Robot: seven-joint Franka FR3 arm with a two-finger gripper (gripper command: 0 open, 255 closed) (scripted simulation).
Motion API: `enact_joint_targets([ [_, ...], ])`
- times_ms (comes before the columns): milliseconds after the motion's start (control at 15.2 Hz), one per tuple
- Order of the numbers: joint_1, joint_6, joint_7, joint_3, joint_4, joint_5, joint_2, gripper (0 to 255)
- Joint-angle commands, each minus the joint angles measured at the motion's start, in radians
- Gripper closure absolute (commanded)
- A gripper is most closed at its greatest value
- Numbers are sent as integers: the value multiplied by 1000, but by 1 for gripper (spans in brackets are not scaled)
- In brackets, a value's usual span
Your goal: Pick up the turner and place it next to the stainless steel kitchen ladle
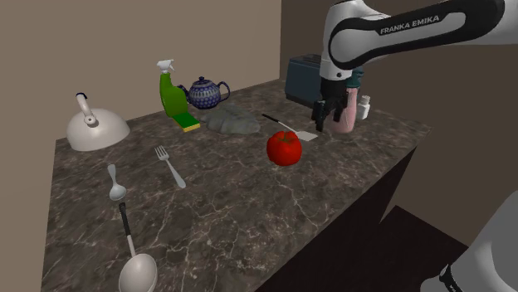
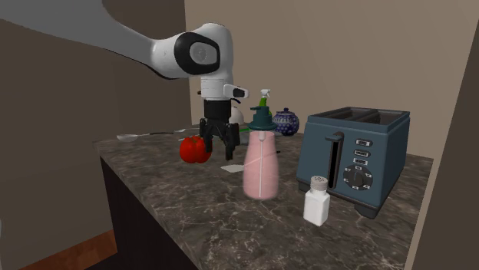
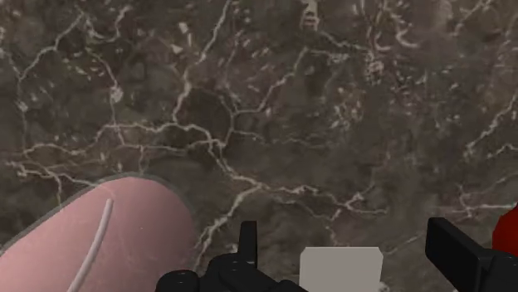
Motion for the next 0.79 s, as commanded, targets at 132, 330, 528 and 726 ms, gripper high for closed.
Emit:
enact_joint_targets([
  [132, 5, 38, 8, 2, 124, 14, 136, 0],
  [330, 6, 53, 10, 2, 236, 24, 244, 0],
  [528, 6, 55, 11, 3, 363, 35, 354, 0],
  [726, 4, 45, 14, 4, 508, 45, 470, 0],
])
